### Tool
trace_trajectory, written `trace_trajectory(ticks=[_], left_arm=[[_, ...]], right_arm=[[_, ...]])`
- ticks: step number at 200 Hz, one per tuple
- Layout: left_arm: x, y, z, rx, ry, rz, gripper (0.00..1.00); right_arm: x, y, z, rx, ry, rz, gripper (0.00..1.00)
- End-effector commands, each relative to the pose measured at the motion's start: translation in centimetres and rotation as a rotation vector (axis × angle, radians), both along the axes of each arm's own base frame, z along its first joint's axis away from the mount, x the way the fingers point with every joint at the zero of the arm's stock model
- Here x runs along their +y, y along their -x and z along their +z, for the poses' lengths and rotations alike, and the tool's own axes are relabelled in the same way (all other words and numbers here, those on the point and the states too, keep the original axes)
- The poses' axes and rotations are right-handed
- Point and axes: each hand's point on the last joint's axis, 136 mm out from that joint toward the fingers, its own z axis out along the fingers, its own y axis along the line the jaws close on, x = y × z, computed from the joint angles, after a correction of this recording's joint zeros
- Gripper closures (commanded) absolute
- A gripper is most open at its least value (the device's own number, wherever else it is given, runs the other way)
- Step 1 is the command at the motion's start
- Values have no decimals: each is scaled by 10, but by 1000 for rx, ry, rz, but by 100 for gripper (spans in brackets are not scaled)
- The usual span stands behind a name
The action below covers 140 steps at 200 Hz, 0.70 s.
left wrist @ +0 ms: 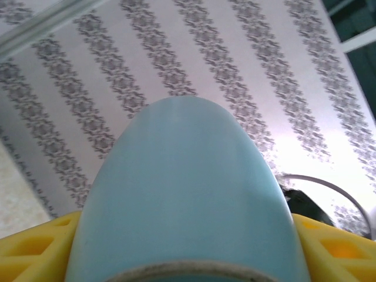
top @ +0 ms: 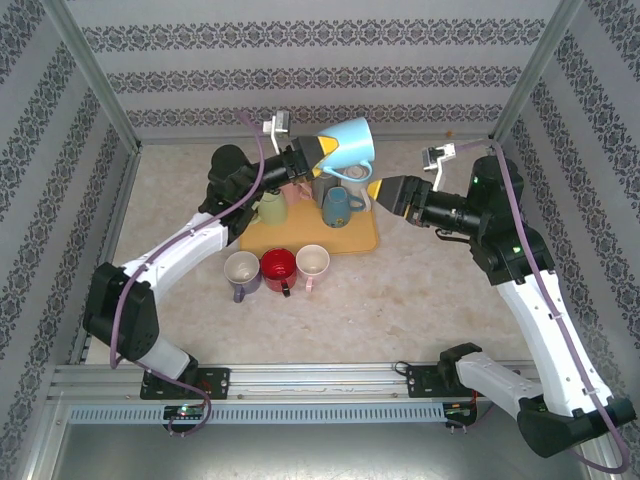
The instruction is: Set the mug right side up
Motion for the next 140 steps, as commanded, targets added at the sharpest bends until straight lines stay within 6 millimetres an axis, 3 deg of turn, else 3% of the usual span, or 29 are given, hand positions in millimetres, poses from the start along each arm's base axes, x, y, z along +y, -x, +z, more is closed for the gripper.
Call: trace_trajectory(ticks=[1, 30, 70, 101, 124, 140], left_arm=[[19, 45, 63, -208, 130, -63, 48], [22, 53, 60, -204, 126, -76, 48], [23, 57, 57, -197, 124, -88, 48], [21, 55, 53, -183, 111, -85, 48], [20, 53, 53, -182, 111, -87, 49], [20, 52, 53, -185, 113, -88, 49]], right_arm=[[-2, -6, 8, 1, -61, -12, 19], [13, -10, 23, -1, -172, 79, 21], [34, -8, 27, -18, -163, 146, 27], [47, -9, 20, -2, -150, 163, 37], [46, -12, 20, -4, -150, 143, 52], [45, -13, 22, -11, -154, 131, 56]])
